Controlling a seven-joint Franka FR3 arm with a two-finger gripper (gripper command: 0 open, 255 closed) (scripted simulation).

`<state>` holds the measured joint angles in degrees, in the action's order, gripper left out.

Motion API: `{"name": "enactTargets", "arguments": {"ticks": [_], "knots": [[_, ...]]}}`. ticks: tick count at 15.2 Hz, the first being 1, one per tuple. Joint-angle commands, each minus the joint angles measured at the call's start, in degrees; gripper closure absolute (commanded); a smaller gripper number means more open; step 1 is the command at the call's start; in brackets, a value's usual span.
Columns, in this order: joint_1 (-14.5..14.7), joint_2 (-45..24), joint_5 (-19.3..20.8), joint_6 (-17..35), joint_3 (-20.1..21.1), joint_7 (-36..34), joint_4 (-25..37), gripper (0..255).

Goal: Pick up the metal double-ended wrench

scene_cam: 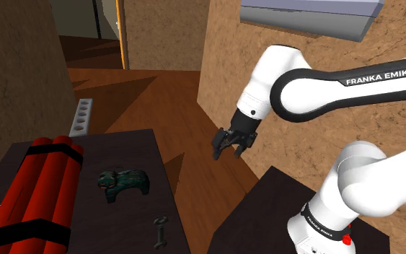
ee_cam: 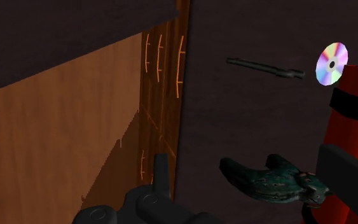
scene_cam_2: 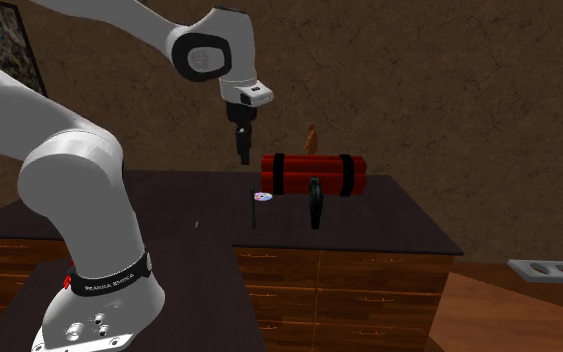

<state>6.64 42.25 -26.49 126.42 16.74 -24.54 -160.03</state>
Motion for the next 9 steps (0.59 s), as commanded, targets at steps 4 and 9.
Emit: {"name": "enactTargets", "arguments": {"ticks": [4, 9], "knots": [[2.6, -10.33, -6.38, 12.96, 5.82, -3.6, -0.31, 0], [4.16, -23.4, -11.0, 26.12, 11.25, -6.76, 2.17, 0]]}}
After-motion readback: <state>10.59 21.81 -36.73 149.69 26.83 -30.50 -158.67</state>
